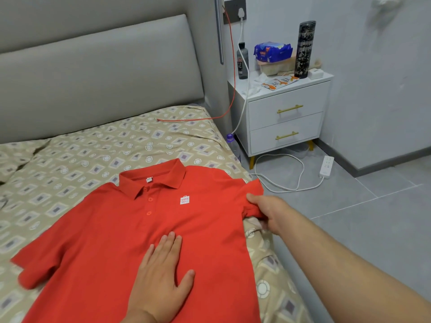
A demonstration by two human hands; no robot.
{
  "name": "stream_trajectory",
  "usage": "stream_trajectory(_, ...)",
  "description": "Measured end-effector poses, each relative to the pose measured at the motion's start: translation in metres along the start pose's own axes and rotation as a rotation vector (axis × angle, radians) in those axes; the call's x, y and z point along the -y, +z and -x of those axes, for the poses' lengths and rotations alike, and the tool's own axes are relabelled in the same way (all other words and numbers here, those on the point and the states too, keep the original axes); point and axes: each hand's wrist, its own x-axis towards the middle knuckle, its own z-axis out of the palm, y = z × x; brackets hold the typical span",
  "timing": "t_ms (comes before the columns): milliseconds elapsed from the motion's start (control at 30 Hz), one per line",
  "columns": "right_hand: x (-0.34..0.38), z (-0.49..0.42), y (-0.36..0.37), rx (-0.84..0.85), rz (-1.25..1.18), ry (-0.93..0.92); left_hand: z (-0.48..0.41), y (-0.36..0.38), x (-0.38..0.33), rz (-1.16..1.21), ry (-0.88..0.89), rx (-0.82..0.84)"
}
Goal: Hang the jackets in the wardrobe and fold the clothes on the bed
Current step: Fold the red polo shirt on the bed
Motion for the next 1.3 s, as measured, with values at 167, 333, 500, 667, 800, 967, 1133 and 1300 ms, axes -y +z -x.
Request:
stream_trajectory(167, 0.01, 0.001, -0.018, -0.025, -0.093, -0.139, 0.0, 0.002, 0.001, 0.004, 0.003, -0.007)
stream_trajectory(333, -0.016, 0.012, -0.01, -0.059, 0.164, 0.143, 0.002, 0.0, -0.001, 0.008, 0.01, -0.023)
stream_trajectory(500, 0.002, 0.008, -0.004, -0.095, 0.067, 0.05, 0.002, -0.003, -0.002, 0.013, 0.014, -0.026)
stream_trajectory(667, 0.009, 0.005, -0.007, 0.011, -0.08, 0.17, 0.001, -0.008, -0.006, 0.029, 0.033, 0.004)
stream_trajectory(800, 0.02, -0.007, -0.009, 0.042, -0.199, 0.182, 0.0, -0.016, -0.01, -0.013, 0.02, 0.032)
stream_trajectory(967, 0.054, -0.023, -0.009, -0.097, -0.214, -0.137, 0.001, -0.015, -0.01, -0.03, 0.009, 0.019)
stream_trajectory(1133, 0.029, -0.024, -0.011, -0.16, -0.124, -0.093, 0.001, -0.016, -0.009, -0.036, 0.009, 0.022)
stream_trajectory(1300, -0.012, -0.008, -0.009, 0.017, -0.257, 0.107, 0.002, -0.013, -0.006, 0.003, 0.016, 0.037)
